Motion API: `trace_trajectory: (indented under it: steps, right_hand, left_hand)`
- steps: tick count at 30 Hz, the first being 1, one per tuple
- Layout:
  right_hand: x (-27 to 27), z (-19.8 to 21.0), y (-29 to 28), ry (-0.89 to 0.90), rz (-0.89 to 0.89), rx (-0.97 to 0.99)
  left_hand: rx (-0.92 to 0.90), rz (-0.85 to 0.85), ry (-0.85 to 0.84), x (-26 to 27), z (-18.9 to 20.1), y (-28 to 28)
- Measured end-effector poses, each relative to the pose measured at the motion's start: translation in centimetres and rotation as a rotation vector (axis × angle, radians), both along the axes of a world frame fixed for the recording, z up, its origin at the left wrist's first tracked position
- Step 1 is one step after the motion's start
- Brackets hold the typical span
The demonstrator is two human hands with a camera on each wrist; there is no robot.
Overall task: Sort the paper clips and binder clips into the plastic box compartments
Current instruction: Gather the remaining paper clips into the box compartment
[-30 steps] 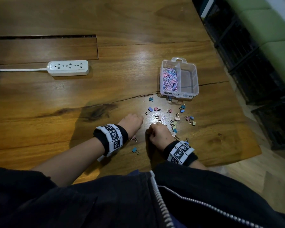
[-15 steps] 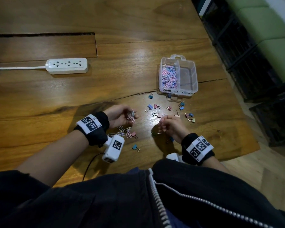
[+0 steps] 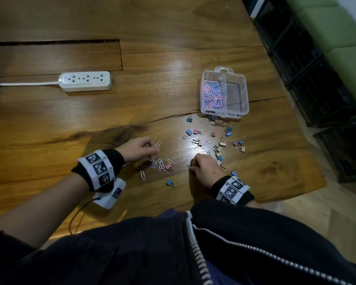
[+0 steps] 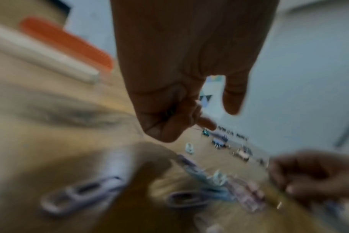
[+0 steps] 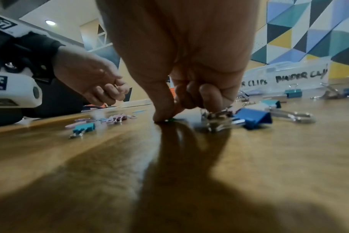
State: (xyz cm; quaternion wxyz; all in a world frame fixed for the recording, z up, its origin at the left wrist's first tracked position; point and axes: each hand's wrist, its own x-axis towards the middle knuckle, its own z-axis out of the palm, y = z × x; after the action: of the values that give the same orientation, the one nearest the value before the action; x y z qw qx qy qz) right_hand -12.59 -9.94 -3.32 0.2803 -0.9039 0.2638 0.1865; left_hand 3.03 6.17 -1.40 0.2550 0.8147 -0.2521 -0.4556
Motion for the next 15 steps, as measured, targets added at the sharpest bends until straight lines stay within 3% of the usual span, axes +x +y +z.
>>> trace_trajectory:
  steps: [3,6,10,15]
  right_hand:
    - [-0.1,-0.2,0.2,0.044,0.067,-0.025]
    - [-0.2,0.1,-0.3,-0.03,0.001,0.038]
    - [0.2,-0.1,-2.5,-0.23,-0.365,0.237]
    - [1.0,1.4,-5.2,-0.379,-0.822,0.786]
  left_hand:
    - [0.155,-0.368,-0.284,-0.6,-0.6,1.2]
    - [0.139,-0.441,-0.394,-1.6,-1.1,1.1]
    - [0.108,-0.523,-0.558,-2.7,-1.3,-0.2]
    - [0.097,-0.602,-0.589,-3.0,-1.1,-0.9]
